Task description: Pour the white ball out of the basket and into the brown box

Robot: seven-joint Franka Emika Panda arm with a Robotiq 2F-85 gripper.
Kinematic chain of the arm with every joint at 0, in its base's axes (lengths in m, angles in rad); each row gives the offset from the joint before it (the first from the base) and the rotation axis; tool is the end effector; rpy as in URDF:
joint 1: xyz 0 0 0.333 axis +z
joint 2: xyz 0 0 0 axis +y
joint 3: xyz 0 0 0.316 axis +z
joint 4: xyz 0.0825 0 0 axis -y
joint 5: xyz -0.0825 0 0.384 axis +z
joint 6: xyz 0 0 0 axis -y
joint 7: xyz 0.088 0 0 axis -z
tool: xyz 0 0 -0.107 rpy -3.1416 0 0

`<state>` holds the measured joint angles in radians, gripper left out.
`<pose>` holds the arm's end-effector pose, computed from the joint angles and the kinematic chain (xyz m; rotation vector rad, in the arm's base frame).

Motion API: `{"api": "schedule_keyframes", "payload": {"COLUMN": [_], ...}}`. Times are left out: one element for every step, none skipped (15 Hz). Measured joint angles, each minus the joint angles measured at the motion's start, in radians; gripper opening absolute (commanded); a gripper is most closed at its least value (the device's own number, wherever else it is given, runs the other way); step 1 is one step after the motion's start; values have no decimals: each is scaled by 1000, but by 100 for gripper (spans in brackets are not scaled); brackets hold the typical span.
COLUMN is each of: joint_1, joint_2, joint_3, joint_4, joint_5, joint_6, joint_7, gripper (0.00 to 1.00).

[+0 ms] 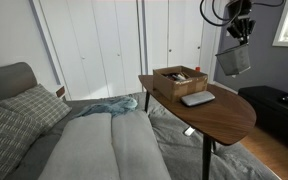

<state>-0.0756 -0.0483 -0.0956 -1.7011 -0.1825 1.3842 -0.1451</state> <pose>0.5018 -0.1102 0.5787 2.9755 -0.0521 -0.4395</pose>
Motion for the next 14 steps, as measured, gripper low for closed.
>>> {"api": "schedule_keyframes", "payload": {"joint_1": [1, 1, 0, -3, -9, -18, -29, -40, -50, -57, -61, -62, -61, -59], "joint_2": [1, 2, 2, 2, -1, -7, -16, -27, -38, -48, -57, -64, -67, -68], "joint_3": [1, 2, 0, -8, -18, -30, -42, -55, -66, -76, -83, -85, -85, -83], "joint_4": [0, 0, -1, -4, -12, -29, -53, -84, -116, -151, -185, -217, -242, -263], "joint_5": [0, 0, 13, 47, 83, 115, 144, 173, 195, 210, 224, 234, 242, 245], "joint_6": [0, 0, 13, 41, 75, 116, 165, 220, 273, 326, 379, 425, 458, 485], "joint_7": [0, 0, 1, 2, 2, 1, -1, -5, -12, -18, -24, -34, -45, -55], "gripper": [2, 2, 2, 2, 2, 2, 2, 2, 2, 2, 2, 2, 2, 2]}}
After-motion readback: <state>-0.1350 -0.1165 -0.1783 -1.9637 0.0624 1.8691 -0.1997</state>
